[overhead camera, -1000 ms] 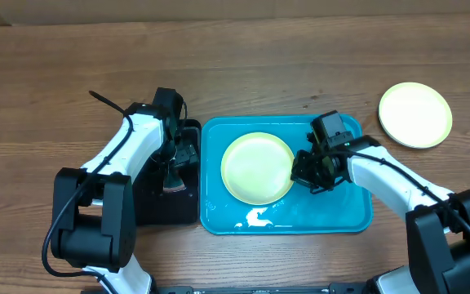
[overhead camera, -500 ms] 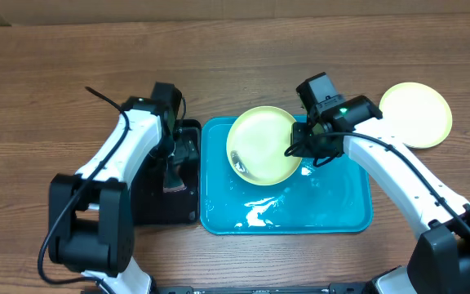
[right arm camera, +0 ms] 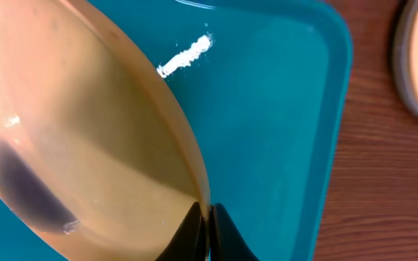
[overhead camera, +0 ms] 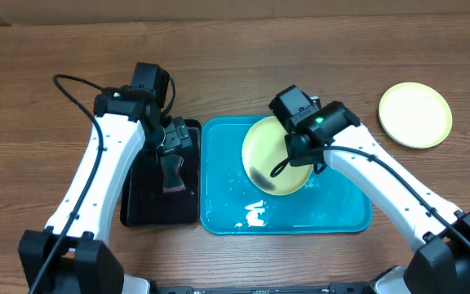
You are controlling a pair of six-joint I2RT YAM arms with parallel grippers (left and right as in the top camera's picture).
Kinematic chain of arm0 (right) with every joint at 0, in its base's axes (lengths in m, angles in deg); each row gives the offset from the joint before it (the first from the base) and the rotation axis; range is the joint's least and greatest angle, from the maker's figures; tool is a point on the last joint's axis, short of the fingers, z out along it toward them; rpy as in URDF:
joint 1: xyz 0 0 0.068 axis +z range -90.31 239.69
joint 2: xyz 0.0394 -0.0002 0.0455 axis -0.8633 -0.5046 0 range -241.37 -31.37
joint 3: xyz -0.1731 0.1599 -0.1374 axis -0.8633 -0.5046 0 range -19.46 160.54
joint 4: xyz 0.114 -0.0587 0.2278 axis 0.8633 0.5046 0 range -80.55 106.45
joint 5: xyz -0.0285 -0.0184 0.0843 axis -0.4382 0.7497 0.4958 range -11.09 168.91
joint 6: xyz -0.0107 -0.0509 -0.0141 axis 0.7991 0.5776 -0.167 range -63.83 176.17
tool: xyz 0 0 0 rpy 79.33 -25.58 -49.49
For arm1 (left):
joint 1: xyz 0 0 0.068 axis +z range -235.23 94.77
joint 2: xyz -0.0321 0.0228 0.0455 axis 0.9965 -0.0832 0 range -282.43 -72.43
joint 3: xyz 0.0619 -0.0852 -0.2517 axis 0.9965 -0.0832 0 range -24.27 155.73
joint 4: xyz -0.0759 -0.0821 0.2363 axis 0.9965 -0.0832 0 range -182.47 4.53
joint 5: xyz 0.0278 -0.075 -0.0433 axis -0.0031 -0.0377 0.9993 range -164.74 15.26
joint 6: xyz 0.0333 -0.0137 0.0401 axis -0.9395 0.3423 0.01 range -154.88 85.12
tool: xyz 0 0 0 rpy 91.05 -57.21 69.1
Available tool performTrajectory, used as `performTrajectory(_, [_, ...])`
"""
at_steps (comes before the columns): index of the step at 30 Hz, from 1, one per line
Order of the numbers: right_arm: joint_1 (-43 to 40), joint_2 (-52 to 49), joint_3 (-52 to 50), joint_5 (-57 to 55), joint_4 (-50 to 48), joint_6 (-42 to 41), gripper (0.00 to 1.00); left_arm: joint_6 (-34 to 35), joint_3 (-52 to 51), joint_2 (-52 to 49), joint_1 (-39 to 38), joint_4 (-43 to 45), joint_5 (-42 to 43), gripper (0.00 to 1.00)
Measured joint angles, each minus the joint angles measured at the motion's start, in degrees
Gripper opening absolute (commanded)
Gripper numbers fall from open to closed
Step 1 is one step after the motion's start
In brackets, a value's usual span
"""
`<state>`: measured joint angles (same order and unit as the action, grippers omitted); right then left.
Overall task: Clean dirty plates on tray and stack at the side
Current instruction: 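Lift the yellow plate with the right gripper and carry it rightward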
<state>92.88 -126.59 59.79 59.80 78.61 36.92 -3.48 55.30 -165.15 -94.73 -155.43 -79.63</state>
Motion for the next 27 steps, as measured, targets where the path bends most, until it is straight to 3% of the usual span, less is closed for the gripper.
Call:
performTrajectory(10, [3.2,0.0,8.2,-9.0,7.2,0.0,0.04,-0.1,0.0,3.6,0.0,-0.4,0.0,1.00])
performTrajectory(27, [8.8,0.0,8.6,-27.1,11.3,4.6,0.04,-0.3,0.0,3.9,0.0,-0.8,2.8,0.99])
